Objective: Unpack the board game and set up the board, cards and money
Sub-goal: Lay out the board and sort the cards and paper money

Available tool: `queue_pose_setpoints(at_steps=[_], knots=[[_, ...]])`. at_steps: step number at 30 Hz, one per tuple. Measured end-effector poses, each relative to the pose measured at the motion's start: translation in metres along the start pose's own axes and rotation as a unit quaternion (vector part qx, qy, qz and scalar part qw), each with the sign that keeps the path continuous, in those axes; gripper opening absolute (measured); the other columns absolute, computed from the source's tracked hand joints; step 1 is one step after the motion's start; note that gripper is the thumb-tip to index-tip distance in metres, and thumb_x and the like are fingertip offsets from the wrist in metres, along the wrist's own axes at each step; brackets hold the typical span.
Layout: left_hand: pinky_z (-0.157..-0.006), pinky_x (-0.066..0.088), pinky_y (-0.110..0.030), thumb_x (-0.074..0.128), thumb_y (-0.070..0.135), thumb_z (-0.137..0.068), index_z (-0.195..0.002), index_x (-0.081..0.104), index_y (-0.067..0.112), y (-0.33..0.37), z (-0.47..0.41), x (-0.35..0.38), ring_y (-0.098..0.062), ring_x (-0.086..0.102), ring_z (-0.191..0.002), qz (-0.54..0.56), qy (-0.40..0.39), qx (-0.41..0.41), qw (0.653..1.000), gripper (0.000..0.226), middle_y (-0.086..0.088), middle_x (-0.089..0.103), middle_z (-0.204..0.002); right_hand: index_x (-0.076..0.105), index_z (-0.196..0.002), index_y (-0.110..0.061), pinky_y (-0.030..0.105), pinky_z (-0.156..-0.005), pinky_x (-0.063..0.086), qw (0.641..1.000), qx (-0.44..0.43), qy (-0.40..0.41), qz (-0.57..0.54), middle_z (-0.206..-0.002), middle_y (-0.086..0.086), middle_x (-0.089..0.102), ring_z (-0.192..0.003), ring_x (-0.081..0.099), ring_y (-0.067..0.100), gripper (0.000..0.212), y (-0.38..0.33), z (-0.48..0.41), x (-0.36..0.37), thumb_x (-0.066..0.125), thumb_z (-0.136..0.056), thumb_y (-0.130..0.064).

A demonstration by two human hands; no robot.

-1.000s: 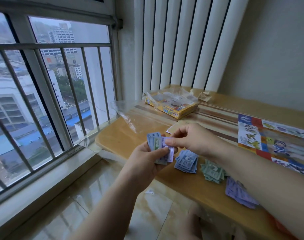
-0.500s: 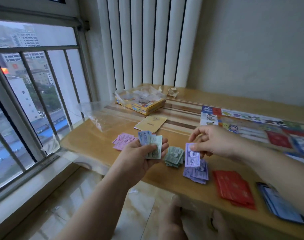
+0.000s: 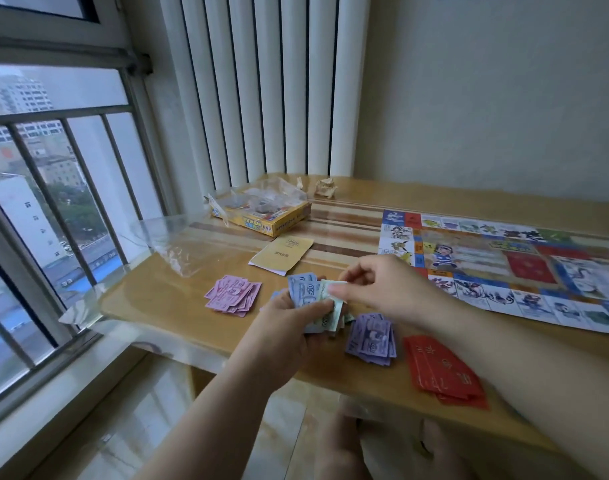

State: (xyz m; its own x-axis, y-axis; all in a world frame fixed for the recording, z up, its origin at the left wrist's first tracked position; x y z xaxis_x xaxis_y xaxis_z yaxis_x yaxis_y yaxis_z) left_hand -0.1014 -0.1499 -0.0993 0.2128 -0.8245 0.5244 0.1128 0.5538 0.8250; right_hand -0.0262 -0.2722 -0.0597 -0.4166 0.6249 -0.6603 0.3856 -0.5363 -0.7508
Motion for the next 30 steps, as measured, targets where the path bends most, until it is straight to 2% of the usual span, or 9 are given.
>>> queue_pose_setpoints(at_steps=[3, 6, 9, 12, 14, 17, 21, 27, 30], knots=[[-0.058, 0.059, -0.029, 0.048, -0.002, -0.093, -0.103, 0.055, 0.0, 0.006, -0.001, -0.009, -0.026, 0.068, -0.076, 0.041, 0.045, 0.0, 0.998, 0.013, -0.019, 0.068, -0.087, 0.062, -0.083, -0.021, 0.01, -0.055, 0.042, 1.0, 0.01, -0.006, -0.025, -0.078, -0.001, 0.066, -0.064, 0.058, 0.003, 0.011, 0.0, -0.016, 0.008, 0.073, -0.082, -0.022], [-0.063, 0.059, -0.034, 0.036, -0.003, -0.097, -0.112, 0.046, -0.004, 0.015, -0.003, -0.027, -0.03, 0.065, -0.087, 0.098, 0.09, 0.016, 0.991, 0.018, -0.023, 0.062, -0.103, 0.061, -0.086, -0.019, 0.02, -0.059, 0.042, 0.998, 0.034, 0.021, -0.04, -0.08, 0.002, 0.066, -0.065, 0.058, 0.008, 0.012, 0.007, -0.028, 0.01, 0.072, -0.082, -0.016], [-0.068, 0.059, -0.033, 0.032, -0.007, -0.096, -0.121, 0.045, -0.003, 0.021, -0.003, -0.044, -0.029, 0.068, -0.088, 0.101, 0.086, 0.036, 0.99, 0.029, -0.021, 0.065, -0.107, 0.059, -0.089, -0.026, 0.029, -0.068, 0.044, 0.996, 0.037, 0.009, 0.08, -0.076, -0.005, 0.061, -0.066, 0.055, 0.01, 0.016, 0.02, -0.03, 0.02, 0.072, -0.08, -0.025], [-0.067, 0.06, -0.03, 0.035, -0.011, -0.094, -0.114, 0.05, -0.003, 0.02, -0.001, -0.05, -0.025, 0.072, -0.083, 0.081, 0.06, 0.045, 0.994, 0.026, -0.018, 0.07, -0.099, 0.057, -0.091, -0.031, 0.028, -0.071, 0.036, 0.973, 0.004, 0.054, 0.223, -0.078, -0.009, 0.055, -0.067, 0.049, 0.005, 0.018, 0.021, -0.027, 0.024, 0.069, -0.08, -0.038], [-0.066, 0.059, -0.028, 0.04, -0.012, -0.092, -0.108, 0.055, -0.005, 0.017, 0.0, -0.049, -0.023, 0.072, -0.082, 0.056, 0.046, 0.051, 0.996, 0.024, -0.015, 0.073, -0.092, 0.059, -0.087, -0.026, 0.026, -0.064, 0.037, 0.985, -0.036, 0.091, 0.142, -0.076, -0.009, 0.054, -0.064, 0.047, 0.004, 0.017, 0.008, -0.025, 0.022, 0.069, -0.082, -0.04], [-0.069, 0.059, -0.029, 0.046, -0.011, -0.088, -0.104, 0.059, -0.003, 0.015, 0.0, -0.044, -0.021, 0.07, -0.078, 0.015, 0.025, 0.053, 0.998, 0.021, -0.018, 0.07, -0.09, 0.066, -0.086, -0.014, 0.016, -0.058, 0.043, 0.999, -0.046, 0.011, -0.02, -0.072, -0.007, 0.062, -0.063, 0.055, 0.001, 0.027, -0.018, -0.025, 0.027, 0.072, -0.079, -0.04], [-0.062, 0.058, -0.027, 0.046, -0.004, -0.092, -0.104, 0.06, 0.0, 0.019, 0.002, -0.04, -0.019, 0.07, -0.072, -0.007, 0.017, 0.057, 0.998, 0.019, -0.014, 0.072, -0.082, 0.068, -0.088, -0.008, 0.019, -0.058, 0.044, 0.999, -0.03, -0.032, 0.022, -0.078, 0.002, 0.069, -0.062, 0.057, 0.005, 0.026, -0.028, -0.034, 0.037, 0.074, -0.08, -0.032], [-0.054, 0.058, -0.027, 0.04, -0.005, -0.095, -0.095, 0.057, -0.005, 0.023, 0.007, -0.05, -0.023, 0.071, -0.065, 0.036, 0.061, 0.07, 0.995, 0.017, -0.017, 0.071, -0.074, 0.069, -0.089, -0.008, 0.017, -0.054, 0.039, 0.998, -0.003, -0.038, -0.052, -0.068, -0.003, 0.062, -0.05, 0.05, -0.001, 0.014, -0.021, -0.044, 0.046, 0.07, -0.085, -0.022], [-0.056, 0.057, -0.025, 0.042, -0.007, -0.094, -0.097, 0.058, -0.004, 0.026, 0.004, -0.063, -0.022, 0.072, -0.071, 0.046, 0.11, 0.11, 0.987, 0.016, -0.017, 0.072, -0.08, 0.066, -0.1, -0.006, 0.019, -0.055, 0.039, 0.995, 0.013, -0.009, -0.096, -0.074, 0.002, 0.064, -0.052, 0.053, 0.003, 0.017, -0.014, -0.052, 0.047, 0.069, -0.086, -0.017]])
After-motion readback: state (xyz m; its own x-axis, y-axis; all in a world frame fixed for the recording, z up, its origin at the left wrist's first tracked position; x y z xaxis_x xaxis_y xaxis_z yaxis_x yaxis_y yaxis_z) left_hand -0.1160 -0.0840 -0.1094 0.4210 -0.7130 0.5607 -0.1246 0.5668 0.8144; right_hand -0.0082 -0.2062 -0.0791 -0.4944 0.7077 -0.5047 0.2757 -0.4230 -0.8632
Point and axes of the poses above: each hand's wrist, its own z-axis away from the middle knuckle, its own x-axis out of the palm, y = z × x, the point moved 2 cm from there along -z, towards the middle knuckle
